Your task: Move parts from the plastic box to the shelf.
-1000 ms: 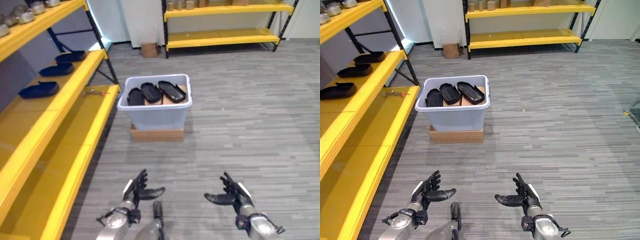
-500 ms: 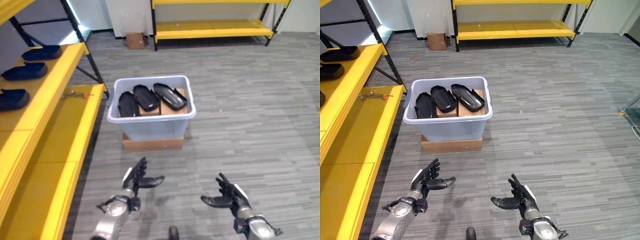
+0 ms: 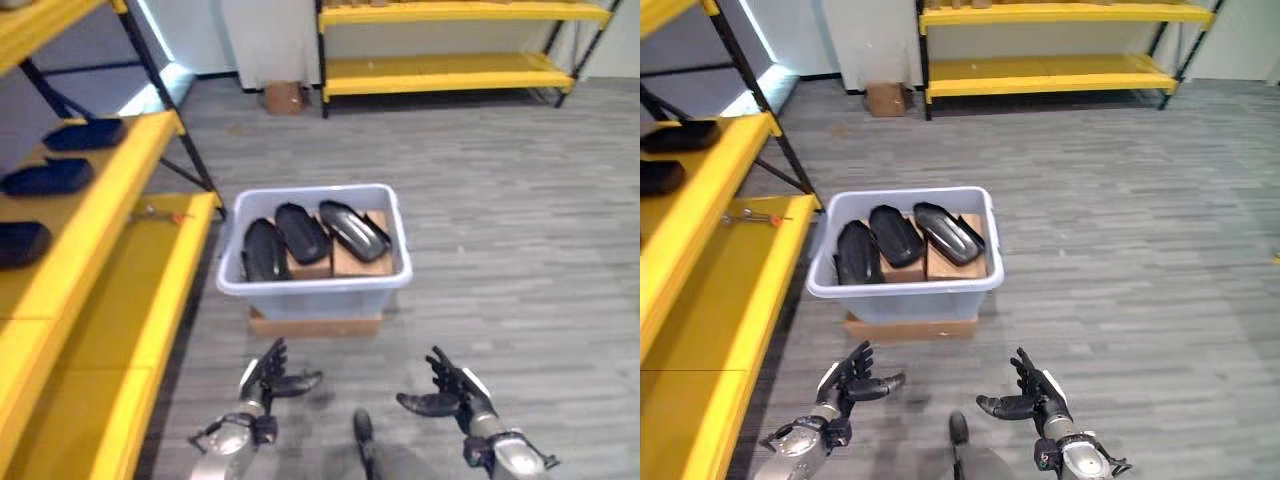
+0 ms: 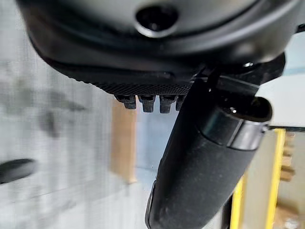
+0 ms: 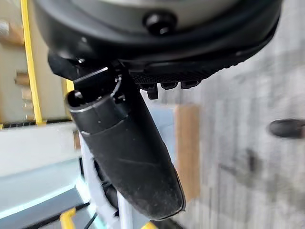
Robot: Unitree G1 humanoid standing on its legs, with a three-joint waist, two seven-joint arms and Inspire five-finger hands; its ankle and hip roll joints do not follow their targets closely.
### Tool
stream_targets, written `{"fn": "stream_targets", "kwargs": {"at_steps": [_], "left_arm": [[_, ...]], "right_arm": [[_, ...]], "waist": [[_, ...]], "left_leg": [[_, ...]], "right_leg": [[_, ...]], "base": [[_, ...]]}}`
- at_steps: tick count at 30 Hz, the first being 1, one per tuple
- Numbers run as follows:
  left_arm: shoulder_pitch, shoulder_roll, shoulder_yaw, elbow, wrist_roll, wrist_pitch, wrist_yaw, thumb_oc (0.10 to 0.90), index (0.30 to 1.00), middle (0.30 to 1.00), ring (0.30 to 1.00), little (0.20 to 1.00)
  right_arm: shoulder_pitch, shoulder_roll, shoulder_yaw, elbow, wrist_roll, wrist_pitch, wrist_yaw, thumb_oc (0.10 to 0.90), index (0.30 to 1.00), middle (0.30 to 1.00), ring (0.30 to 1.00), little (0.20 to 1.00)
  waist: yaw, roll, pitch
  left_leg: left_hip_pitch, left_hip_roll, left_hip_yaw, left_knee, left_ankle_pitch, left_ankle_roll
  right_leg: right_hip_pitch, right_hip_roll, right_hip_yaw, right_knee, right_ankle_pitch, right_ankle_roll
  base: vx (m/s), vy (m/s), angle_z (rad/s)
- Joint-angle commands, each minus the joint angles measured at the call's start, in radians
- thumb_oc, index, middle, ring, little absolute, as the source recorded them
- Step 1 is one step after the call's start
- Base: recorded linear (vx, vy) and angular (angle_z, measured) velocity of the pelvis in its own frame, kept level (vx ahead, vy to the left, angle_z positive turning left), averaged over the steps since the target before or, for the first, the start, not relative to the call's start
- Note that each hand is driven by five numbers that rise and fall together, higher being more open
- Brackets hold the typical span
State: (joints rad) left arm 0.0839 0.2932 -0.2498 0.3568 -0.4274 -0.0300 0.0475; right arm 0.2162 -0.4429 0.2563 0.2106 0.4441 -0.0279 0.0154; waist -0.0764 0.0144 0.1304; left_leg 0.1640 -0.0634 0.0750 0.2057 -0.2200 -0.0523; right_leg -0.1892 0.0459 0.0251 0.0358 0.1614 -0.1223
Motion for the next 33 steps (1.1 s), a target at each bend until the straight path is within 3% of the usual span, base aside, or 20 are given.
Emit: {"fn": "stream_targets", "kwargs": {"at_steps": [1,5,6,7,9,10,11,12,14,15,17,21,33], "left_arm": [[-0.077,0.026,-0.012,-0.046,-0.029,-0.092,-0.011,0.9,1.0,1.0,1.0,1.0],[-0.085,0.02,-0.025,-0.042,-0.044,-0.09,-0.009,0.9,1.0,1.0,1.0,1.0],[-0.085,0.02,-0.025,-0.042,-0.044,-0.09,-0.009,0.9,1.0,1.0,1.0,1.0],[-0.072,0.019,-0.029,-0.036,-0.046,-0.086,-0.012,0.9,1.0,1.0,1.0,1.0],[-0.057,0.02,-0.026,-0.033,-0.043,-0.082,-0.014,0.9,1.0,1.0,1.0,1.0],[-0.052,0.022,-0.026,-0.036,-0.04,-0.083,-0.015,0.9,1.0,1.0,1.0,1.0],[-0.044,0.026,-0.027,-0.033,-0.033,-0.084,-0.014,0.9,1.0,1.0,1.0,1.0],[-0.04,0.027,-0.028,-0.032,-0.026,-0.086,-0.012,0.9,1.0,1.0,1.0,1.0],[-0.036,0.031,-0.026,-0.033,-0.019,-0.084,-0.008,0.9,1.0,1.0,1.0,1.0],[-0.026,0.033,-0.015,-0.036,-0.026,-0.089,-0.008,0.9,1.0,1.0,1.0,1.0],[-0.032,0.035,-0.015,-0.038,-0.023,-0.092,-0.007,0.9,1.0,1.0,1.0,1.0],[-0.033,0.046,-0.01,-0.049,-0.018,-0.098,-0.012,0.9,1.0,1.0,1.0,1.0],[-0.046,0.09,0.021,-0.074,-0.027,-0.105,0.003,0.9,1.0,1.0,1.0,1.0]], "right_arm": [[-0.056,-0.046,-0.059,-0.085,0.041,-0.105,-0.002,0.9,1.0,1.0,1.0,1.0],[-0.05,-0.061,-0.065,-0.089,0.049,-0.109,-0.004,0.9,1.0,1.0,1.0,1.0],[-0.05,-0.061,-0.065,-0.09,0.049,-0.109,-0.004,0.9,1.0,1.0,1.0,1.0],[-0.033,-0.065,-0.075,-0.087,0.048,-0.106,-0.015,0.9,1.0,1.0,1.0,1.0],[-0.029,-0.068,-0.08,-0.087,0.038,-0.111,-0.02,0.9,1.0,1.0,1.0,1.0],[-0.028,-0.068,-0.081,-0.085,0.035,-0.111,-0.021,0.9,1.0,1.0,1.0,1.0],[-0.023,-0.067,-0.083,-0.083,0.028,-0.116,-0.022,0.9,1.0,1.0,1.0,1.0],[-0.02,-0.066,-0.085,-0.081,0.024,-0.119,-0.024,0.9,1.0,1.0,1.0,1.0],[-0.021,-0.061,-0.086,-0.076,0.019,-0.121,-0.031,0.9,1.0,1.0,1.0,1.0],[-0.022,-0.058,-0.079,-0.073,0.011,-0.112,-0.025,0.9,1.0,1.0,1.0,1.0],[-0.022,-0.047,-0.072,-0.065,0.016,-0.108,-0.014,0.9,1.0,1.0,1.0,1.0],[-0.012,-0.028,-0.078,-0.066,0.019,-0.094,0.0,0.9,1.0,1.0,1.0,1.0],[-0.076,-0.006,-0.029,-0.064,0.009,-0.089,0.012,0.9,1.0,1.0,1.0,1.0]], "waist": [[-0.043,-0.011,-0.063],[-0.038,-0.044,-0.029],[-0.039,-0.042,-0.029],[-0.028,-0.055,-0.011],[-0.015,-0.054,-0.009],[-0.013,-0.055,-0.009],[-0.009,-0.048,-0.013],[-0.006,-0.047,-0.012],[0.003,-0.034,-0.011],[0.009,-0.014,-0.019],[0.014,-0.001,-0.042],[0.014,0.001,-0.062],[0.052,-0.035,-0.083]], "left_leg": [[-0.069,0.067,-0.005,-0.041,0.231,0.006],[-0.206,0.091,0.026,0.295,0.339,-0.023],[-0.211,0.093,0.024,0.303,0.335,-0.024],[-0.292,0.102,0.075,0.313,0.3,-0.001],[-0.332,0.077,0.06,0.163,0.242,0.027],[-0.328,0.079,0.054,0.083,0.241,0.032],[-0.349,0.096,0.054,-0.021,0.265,0.023],[-0.359,0.108,0.052,-0.12,0.326,0.01],[-0.371,0.128,0.033,-0.238,0.386,-0.004],[-0.335,0.142,0.02,-0.29,0.407,-0.01],[-0.315,0.131,-0.007,-0.293,0.405,-0.015],[-0.274,0.111,0.025,-0.289,0.379,0.0],[-0.288,0.058,0.101,-0.185,0.24,0.063]], "right_leg": [[0.026,0.025,0.025,0.05,-0.102,0.157],[0.084,0.004,0.023,0.05,-0.122,0.119],[0.083,0.006,0.022,0.051,-0.122,0.118],[0.124,-0.014,0.016,0.044,-0.142,0.111],[0.151,-0.024,0.022,0.033,-0.15,0.129],[0.156,-0.03,0.022,0.032,-0.154,0.135],[0.163,-0.027,0.018,0.027,-0.163,0.139],[0.179,-0.033,0.015,0.025,-0.173,0.144],[0.2,-0.027,0.025,0.031,-0.191,0.147],[0.221,-0.017,0.052,0.043,-0.221,0.15],[0.237,-0.027,0.067,0.035,-0.227,0.157],[0.263,-0.079,0.098,0.005,-0.215,0.184],[0.236,-0.195,0.159,-0.05,-0.13,0.274]], "base": [[0.16,-0.15,0.23],[0.12,-0.166,0.04],[0.15,-0.156,0.09],[0.17,-0.07,0.13],[0.21,0.023,0.37],[0.19,0.103,0.27],[0.18,0.095,-0.1],[0.2,0.101,-0.15],[0.25,0.132,-0.21],[0.31,0.185,-0.23],[0.27,0.213,-0.68],[0.21,0.212,-0.62],[0.1,0.126,-0.21]]}}
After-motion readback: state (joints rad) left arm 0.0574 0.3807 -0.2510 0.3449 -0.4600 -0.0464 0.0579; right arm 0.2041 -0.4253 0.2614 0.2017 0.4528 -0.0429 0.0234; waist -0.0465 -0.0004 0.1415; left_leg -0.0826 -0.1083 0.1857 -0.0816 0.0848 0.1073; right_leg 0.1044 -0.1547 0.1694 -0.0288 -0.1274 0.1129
